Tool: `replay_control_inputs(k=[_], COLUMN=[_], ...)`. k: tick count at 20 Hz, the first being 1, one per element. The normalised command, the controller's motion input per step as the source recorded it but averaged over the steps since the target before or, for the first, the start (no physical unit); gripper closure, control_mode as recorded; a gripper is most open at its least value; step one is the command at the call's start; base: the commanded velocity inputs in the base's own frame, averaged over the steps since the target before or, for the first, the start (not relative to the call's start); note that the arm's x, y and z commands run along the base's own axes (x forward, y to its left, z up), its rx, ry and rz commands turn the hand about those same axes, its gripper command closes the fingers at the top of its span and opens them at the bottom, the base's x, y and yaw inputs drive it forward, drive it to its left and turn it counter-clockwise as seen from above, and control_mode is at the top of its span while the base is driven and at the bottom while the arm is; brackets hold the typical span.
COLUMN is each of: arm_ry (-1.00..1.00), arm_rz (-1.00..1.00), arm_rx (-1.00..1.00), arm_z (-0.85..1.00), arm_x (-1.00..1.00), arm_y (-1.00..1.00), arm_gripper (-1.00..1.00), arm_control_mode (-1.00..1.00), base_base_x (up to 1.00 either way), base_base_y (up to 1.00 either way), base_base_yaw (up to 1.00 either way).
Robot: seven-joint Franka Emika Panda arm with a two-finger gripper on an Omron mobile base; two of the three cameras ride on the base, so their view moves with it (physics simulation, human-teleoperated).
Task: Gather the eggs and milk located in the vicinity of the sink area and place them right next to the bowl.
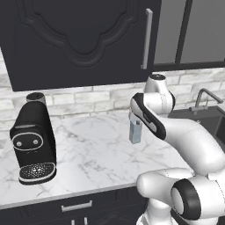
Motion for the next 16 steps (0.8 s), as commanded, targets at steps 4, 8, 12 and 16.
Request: replay_control_inputs(k=[4,8,12,16], arm_ry=[-0.04,-0.01,0.0,0.0], arm_rz=[-0.02,-0.07,-0.08,-0.06], arm_rx=[0.0,0.0,0.03,0.03], arm_z=[-0.11,-0.01,0.0,-0.01], arm_x=[0.14,0.3,0.17,0.22], arm_y=[0.0,0.01,0.0,0.0], arm_gripper=[-1.0,-1.0,-1.0,-1.0], arm_control_mode=[-1.0,-1.0,-1.0,-1.0], base_base_x=[0.0,0.0,0.0,0.0], base_base_y=[0.0,0.0,0.0,0.0], base_base_yaw=[0.0,0.0,0.0,0.0])
